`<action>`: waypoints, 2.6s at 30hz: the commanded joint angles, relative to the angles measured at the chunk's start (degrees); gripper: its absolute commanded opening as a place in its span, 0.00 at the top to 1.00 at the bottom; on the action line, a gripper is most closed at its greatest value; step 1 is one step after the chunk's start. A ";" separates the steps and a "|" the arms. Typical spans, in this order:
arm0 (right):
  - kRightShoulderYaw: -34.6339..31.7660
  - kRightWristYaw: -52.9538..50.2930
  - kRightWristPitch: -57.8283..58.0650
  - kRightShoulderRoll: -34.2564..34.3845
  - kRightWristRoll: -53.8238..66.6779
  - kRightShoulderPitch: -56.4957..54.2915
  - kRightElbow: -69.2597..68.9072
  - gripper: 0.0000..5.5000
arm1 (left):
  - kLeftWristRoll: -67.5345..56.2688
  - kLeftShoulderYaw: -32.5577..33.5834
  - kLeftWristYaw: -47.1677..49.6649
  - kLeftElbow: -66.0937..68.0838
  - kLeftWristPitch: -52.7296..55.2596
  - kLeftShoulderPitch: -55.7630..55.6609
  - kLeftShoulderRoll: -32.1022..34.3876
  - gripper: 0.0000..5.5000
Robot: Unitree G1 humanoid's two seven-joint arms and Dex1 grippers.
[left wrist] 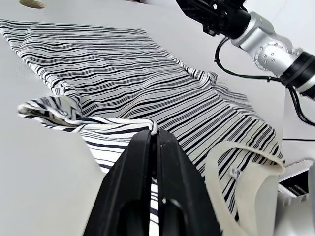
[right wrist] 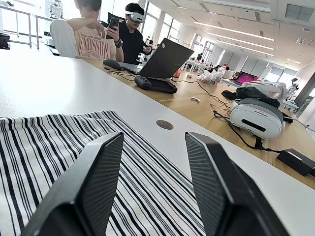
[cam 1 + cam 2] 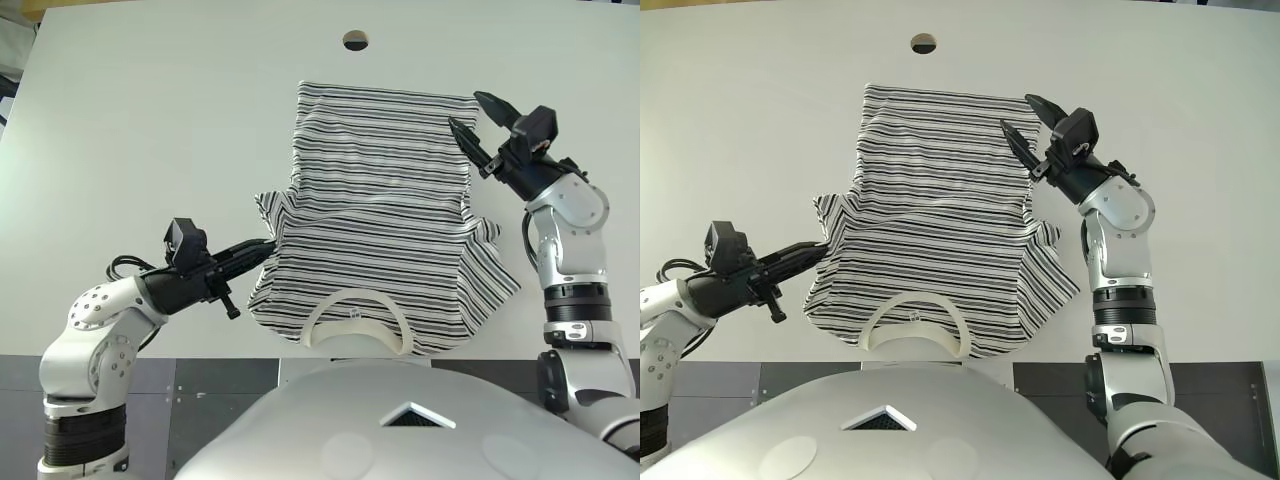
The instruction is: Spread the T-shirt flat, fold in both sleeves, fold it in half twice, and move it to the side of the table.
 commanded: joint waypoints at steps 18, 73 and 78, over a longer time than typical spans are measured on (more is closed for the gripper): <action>-1.01 1.06 0.38 -1.26 0.55 -0.47 -0.97 0.57 | 1.69 -14.09 4.29 3.17 -0.66 -4.33 -6.99 0.93; 10.09 51.74 30.24 -34.90 10.01 12.19 6.38 0.98 | 16.94 -3.25 30.86 11.11 -43.39 -24.98 -26.98 0.59; 9.11 51.84 31.91 -37.37 12.04 12.42 2.46 0.98 | 16.54 -3.38 30.71 12.14 -43.86 -25.35 -27.09 0.59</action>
